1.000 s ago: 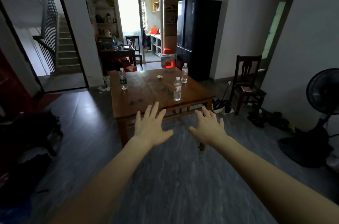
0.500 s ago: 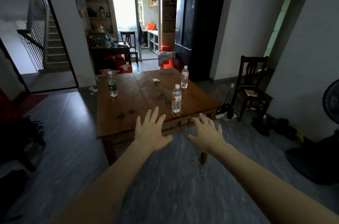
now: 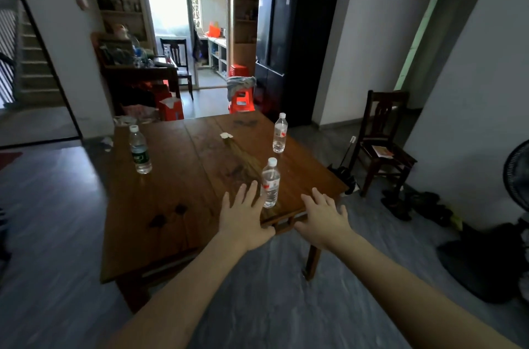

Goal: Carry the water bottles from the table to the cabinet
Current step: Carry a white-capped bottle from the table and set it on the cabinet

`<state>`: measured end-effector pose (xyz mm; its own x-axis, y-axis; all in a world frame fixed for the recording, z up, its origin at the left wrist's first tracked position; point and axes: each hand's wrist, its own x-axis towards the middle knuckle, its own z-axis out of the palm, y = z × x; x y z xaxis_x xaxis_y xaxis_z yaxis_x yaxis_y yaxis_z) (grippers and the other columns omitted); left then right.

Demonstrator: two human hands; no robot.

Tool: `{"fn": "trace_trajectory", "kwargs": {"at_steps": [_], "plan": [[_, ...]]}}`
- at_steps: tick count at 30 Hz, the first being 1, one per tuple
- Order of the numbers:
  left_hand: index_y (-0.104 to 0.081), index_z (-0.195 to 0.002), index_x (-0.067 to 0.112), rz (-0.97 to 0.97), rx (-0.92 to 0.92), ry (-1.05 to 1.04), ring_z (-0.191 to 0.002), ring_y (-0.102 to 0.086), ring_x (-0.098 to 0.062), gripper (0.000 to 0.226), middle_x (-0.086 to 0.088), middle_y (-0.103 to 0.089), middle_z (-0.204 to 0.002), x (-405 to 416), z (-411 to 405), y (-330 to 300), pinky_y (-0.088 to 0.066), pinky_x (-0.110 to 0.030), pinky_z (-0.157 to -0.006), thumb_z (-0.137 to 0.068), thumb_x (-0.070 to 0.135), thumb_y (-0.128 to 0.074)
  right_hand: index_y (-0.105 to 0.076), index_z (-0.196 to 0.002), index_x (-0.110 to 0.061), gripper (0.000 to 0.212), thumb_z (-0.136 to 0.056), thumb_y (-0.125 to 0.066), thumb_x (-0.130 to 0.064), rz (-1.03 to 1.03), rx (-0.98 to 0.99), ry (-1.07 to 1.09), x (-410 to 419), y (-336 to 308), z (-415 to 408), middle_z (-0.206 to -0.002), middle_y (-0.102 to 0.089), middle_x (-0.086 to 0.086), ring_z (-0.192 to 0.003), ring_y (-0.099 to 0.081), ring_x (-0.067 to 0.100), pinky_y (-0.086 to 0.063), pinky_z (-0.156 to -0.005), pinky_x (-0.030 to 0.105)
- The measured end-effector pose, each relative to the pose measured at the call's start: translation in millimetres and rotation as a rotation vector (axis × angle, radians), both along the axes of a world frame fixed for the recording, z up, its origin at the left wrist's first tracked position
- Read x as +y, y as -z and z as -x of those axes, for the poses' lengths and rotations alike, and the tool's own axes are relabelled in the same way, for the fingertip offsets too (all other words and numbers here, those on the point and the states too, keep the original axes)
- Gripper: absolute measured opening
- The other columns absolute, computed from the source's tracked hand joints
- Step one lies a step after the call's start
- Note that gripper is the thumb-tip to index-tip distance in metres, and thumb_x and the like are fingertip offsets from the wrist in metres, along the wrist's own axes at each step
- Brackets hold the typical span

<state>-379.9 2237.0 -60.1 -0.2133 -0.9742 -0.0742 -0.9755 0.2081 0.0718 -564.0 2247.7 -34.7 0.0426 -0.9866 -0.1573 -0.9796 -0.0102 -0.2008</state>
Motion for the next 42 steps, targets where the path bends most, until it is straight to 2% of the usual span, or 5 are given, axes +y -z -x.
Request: {"fn": "trace_trajectory", "kwargs": {"at_steps": [21,30,34,40,42], "plan": [[-0.012,-0.161,0.032,-0.211,0.112,-0.168,-0.158,0.005,-0.024,0.082,0.001,0.011,-0.172,-213,16,77,-0.003,-0.054,-0.126,-0.094,0.068,-0.044,-0.014,-0.158,-0.028,0.076,-0.095,-0.053,-0.045,-0.16,-0.005,-0.035,-261,66,25,-0.167,0.0,0.004,-0.153,-0.002,0.027,-0.007,-0.121,0.058],[-0.028,-0.156,0.027,-0.197,0.234,-0.253,-0.158,-0.011,-0.024,0.075,-0.003,-0.007,-0.172,-245,10,116,-0.019,-0.048,-0.125,-0.094,0.055,-0.058,-0.013,-0.158,-0.025,0.075,-0.096,-0.048,-0.047,-0.258,-0.02,-0.1,-306,109,16,-0.167,0.0,0.005,-0.153,-0.002,0.027,-0.005,-0.12,0.059],[-0.034,-0.155,0.024,-0.19,0.409,-0.289,-0.152,-0.029,-0.022,0.079,-0.001,-0.023,-0.168,-255,14,133,-0.032,-0.043,-0.12,-0.089,0.051,-0.069,-0.013,-0.158,-0.025,0.076,-0.096,-0.05,-0.046,-0.268,-0.026,-0.063,-315,120,15,-0.167,-0.001,0.005,-0.153,-0.003,0.027,-0.005,-0.12,0.059],[-0.039,-0.15,0.025,-0.225,0.932,-0.405,-0.133,-0.048,-0.007,0.09,0.014,-0.047,-0.145,-268,26,163,-0.04,-0.021,-0.108,-0.075,0.03,-0.089,-0.015,-0.157,-0.027,0.076,-0.095,-0.053,-0.046,-0.28,-0.034,-0.009,-318,138,12,-0.167,-0.003,0.004,-0.153,-0.004,0.026,-0.006,-0.12,0.058],[-0.046,-0.144,0.03,-0.204,1.028,-0.424,-0.127,-0.054,-0.005,0.083,0.017,-0.055,-0.137,-271,33,175,-0.046,-0.024,-0.108,-0.074,0.025,-0.09,-0.015,-0.157,-0.028,0.076,-0.094,-0.054,-0.046,-0.282,-0.034,-0.004,-315,144,13,-0.167,-0.003,0.003,-0.153,-0.004,0.025,-0.006,-0.12,0.058]]}}
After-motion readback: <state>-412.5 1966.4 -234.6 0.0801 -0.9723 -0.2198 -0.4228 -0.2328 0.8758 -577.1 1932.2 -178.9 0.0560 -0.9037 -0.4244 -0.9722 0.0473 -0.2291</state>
